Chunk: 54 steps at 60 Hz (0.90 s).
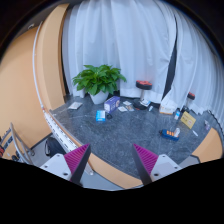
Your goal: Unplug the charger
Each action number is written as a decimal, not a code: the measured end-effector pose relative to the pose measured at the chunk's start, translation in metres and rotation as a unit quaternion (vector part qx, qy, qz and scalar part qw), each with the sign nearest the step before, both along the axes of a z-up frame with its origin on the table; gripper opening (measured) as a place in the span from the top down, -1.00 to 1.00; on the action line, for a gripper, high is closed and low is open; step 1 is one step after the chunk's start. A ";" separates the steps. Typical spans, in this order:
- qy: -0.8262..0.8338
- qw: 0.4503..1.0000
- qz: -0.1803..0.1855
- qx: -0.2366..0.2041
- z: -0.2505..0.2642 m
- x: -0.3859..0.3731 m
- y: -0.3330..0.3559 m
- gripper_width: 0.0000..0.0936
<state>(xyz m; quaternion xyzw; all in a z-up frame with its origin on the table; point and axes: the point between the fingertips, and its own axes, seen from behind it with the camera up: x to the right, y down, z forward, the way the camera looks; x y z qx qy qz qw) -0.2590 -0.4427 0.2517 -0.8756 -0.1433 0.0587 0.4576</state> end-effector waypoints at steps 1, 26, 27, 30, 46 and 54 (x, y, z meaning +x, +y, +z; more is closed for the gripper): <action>0.000 1.000 0.000 -0.001 -0.001 0.000 0.000 -0.82; -0.017 0.997 -0.031 -0.070 -0.112 0.056 -0.002 -0.80; -0.019 0.996 -0.036 -0.075 -0.120 0.064 -0.001 -0.80; -0.025 0.995 -0.050 -0.085 -0.142 0.091 0.003 -0.81; -0.049 0.983 -0.167 -0.052 -0.199 0.280 0.112 -0.82; -0.040 0.977 -0.207 -0.006 -0.199 0.350 0.202 -0.83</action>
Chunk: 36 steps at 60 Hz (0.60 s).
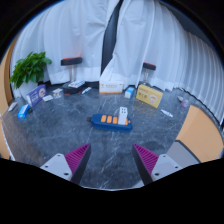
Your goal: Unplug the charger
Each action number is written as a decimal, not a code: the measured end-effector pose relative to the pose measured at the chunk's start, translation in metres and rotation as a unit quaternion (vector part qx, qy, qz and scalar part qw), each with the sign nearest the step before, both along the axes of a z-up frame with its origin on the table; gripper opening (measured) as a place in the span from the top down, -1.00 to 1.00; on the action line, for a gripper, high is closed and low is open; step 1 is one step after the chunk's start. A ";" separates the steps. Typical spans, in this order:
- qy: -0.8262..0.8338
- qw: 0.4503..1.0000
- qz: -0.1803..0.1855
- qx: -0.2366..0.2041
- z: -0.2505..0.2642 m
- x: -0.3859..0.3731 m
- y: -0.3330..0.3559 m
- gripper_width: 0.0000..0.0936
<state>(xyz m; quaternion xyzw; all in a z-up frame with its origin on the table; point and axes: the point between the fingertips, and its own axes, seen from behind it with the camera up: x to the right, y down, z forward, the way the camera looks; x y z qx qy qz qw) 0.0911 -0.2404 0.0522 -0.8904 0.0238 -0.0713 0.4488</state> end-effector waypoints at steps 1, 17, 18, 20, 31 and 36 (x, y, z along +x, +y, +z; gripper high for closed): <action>0.002 1.000 -0.003 0.006 0.000 0.006 0.011 -0.82; 0.026 0.998 -0.037 0.047 -0.021 0.060 0.153 -0.77; 0.025 0.998 -0.039 0.048 -0.022 0.061 0.159 -0.74; 0.026 0.998 -0.039 0.051 -0.025 0.062 0.168 -0.60; 0.029 0.996 -0.047 0.066 -0.036 0.070 0.189 0.59; 0.039 0.997 -0.039 0.059 -0.038 0.068 0.189 0.77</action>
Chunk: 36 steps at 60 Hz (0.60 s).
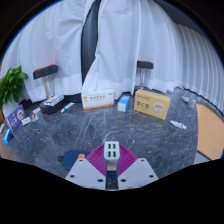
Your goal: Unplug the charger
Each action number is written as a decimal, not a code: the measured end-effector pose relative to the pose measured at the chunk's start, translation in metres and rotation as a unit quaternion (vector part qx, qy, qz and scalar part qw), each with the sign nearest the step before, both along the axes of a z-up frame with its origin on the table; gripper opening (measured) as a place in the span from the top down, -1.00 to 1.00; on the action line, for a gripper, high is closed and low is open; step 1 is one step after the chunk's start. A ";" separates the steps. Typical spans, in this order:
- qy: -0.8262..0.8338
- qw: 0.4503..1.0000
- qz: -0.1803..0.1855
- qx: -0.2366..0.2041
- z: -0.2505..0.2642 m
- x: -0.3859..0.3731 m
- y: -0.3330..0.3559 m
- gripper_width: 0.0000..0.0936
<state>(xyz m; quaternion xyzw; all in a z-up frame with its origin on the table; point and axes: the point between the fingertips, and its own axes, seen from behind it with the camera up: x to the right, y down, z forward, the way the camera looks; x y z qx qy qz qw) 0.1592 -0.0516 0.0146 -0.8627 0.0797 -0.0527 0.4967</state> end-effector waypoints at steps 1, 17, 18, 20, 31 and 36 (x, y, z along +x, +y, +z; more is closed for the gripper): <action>0.003 1.000 0.000 -0.002 0.000 0.000 0.000 0.80; -0.053 0.976 0.035 0.207 0.245 -0.004 0.015 0.84; -0.042 0.976 0.035 0.211 0.255 -0.002 0.020 0.84; -0.024 0.976 0.033 0.214 0.263 0.005 0.020 0.84; -0.005 0.994 -0.006 0.110 0.148 0.076 0.009 0.77; 0.023 0.998 -0.006 0.050 0.074 0.088 -0.003 0.70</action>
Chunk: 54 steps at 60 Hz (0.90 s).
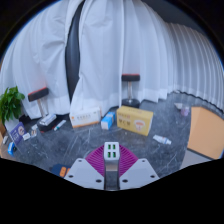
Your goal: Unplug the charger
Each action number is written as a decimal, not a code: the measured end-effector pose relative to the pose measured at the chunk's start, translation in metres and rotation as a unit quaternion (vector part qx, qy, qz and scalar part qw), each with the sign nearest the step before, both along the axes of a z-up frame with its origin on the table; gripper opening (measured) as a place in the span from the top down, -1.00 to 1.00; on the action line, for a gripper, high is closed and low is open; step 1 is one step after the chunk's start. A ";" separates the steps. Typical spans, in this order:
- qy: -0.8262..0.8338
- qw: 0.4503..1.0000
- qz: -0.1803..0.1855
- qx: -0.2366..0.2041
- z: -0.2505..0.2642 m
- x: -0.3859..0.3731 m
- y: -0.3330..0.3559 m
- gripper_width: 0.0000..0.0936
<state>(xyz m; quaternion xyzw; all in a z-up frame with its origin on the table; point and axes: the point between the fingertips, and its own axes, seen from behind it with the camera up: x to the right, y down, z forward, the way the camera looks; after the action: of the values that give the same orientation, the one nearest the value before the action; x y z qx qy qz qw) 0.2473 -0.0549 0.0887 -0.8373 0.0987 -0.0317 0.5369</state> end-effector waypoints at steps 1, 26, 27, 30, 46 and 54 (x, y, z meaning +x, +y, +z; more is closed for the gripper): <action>0.005 1.000 0.001 -0.009 -0.012 0.001 -0.002 0.69; 0.003 0.995 -0.046 -0.083 -0.091 0.058 -0.025 -0.74; 0.000 0.995 -0.048 -0.084 -0.089 0.060 -0.026 -0.79; -0.010 0.995 -0.052 -0.084 -0.080 0.063 -0.033 -0.83; -0.068 0.996 -0.028 -0.046 0.015 0.010 -0.104 -0.83; -0.060 0.997 -0.025 -0.032 0.053 -0.038 -0.167 -0.82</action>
<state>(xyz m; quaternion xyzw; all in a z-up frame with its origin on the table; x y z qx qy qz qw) 0.2092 -0.2215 0.1418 -0.8477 0.0866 -0.0985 0.5139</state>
